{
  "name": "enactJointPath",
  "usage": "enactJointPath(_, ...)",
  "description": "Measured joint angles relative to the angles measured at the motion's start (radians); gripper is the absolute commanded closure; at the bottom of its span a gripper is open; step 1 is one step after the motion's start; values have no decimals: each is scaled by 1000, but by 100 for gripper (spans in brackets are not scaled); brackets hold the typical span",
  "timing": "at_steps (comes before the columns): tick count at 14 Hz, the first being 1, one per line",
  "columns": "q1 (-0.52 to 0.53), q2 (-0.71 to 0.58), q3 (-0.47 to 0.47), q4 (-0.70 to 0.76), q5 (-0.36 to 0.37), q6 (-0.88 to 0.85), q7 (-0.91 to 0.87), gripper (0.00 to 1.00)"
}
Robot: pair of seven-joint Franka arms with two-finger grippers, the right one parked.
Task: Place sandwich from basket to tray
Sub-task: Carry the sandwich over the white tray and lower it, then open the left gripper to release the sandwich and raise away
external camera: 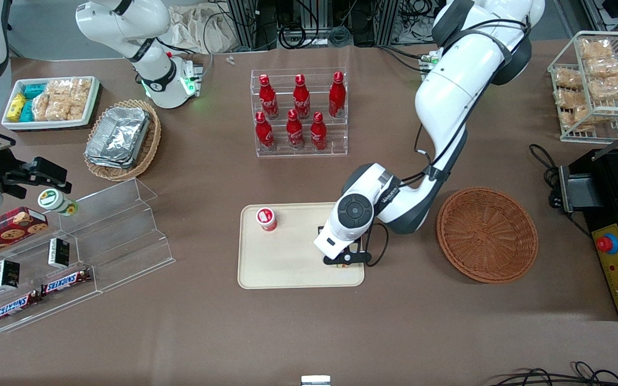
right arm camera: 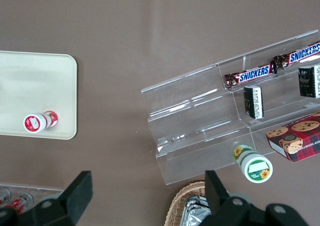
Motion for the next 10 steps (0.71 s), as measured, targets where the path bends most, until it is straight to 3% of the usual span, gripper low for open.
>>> enactJointPath(5, 32, -38, 8, 39, 5, -31, -4, 1)
enactJointPath(10, 175, -273, 10, -4, 6, -215, 6, 2)
